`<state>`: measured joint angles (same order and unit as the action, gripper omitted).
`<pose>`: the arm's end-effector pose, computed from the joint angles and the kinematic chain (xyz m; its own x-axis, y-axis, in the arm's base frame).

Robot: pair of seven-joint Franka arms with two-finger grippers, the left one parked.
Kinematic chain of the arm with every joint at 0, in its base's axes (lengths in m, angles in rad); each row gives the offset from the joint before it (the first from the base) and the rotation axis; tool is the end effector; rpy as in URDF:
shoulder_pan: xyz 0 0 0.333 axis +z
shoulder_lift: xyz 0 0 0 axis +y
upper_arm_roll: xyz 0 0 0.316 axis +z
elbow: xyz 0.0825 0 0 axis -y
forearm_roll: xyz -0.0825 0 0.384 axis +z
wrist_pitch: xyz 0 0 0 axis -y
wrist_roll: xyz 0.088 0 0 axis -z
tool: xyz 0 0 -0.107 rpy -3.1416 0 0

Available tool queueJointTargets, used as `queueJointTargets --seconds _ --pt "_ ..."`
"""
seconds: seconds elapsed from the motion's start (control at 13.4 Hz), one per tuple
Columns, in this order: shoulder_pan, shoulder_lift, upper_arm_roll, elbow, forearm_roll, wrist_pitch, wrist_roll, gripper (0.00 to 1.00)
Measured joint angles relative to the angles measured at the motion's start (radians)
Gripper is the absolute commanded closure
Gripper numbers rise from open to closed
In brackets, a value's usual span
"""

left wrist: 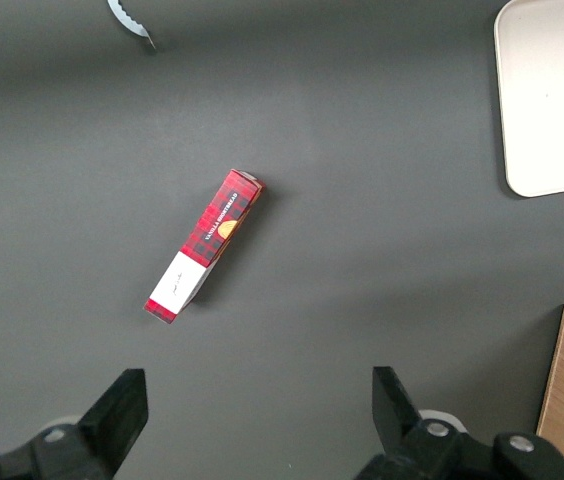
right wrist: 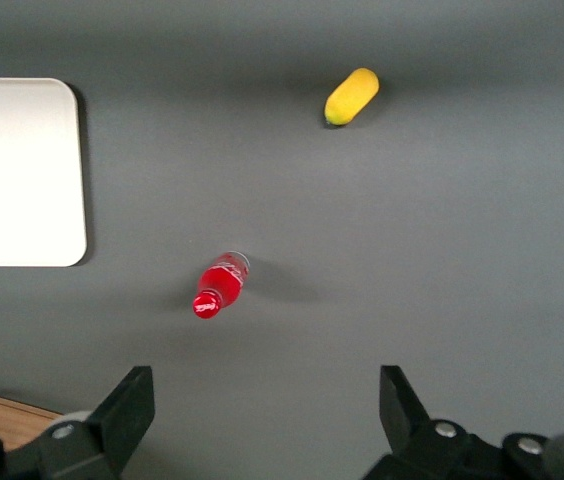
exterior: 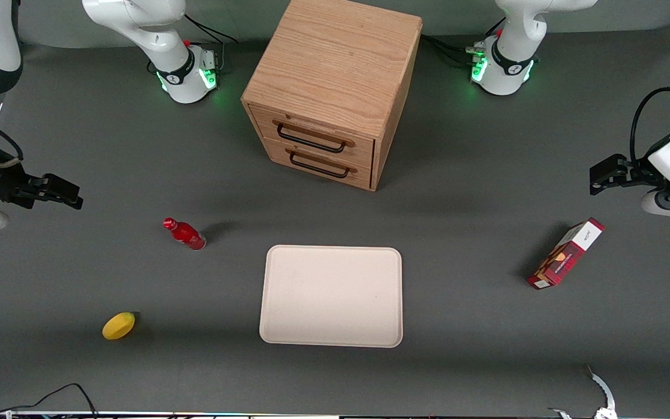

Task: Place coke bottle on tray
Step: 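Move the open right gripper toward the red Coca-Cola bottle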

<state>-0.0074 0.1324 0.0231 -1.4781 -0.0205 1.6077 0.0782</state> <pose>0.5981 0.0063 0.5953 0.9981 -0.0619 -0.0014 -0.0619 -0.9979 0.0176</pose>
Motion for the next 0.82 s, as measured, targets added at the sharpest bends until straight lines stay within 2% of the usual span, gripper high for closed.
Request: queueJointTargets --seconds 0.52,0.82 --pt "0.002 0.009 0.014 0.056 0.007 -0.060 0.000 0.00" --pt "0.045 0.035 0.032 0.056 0.013 -0.061 0.006 0.00"
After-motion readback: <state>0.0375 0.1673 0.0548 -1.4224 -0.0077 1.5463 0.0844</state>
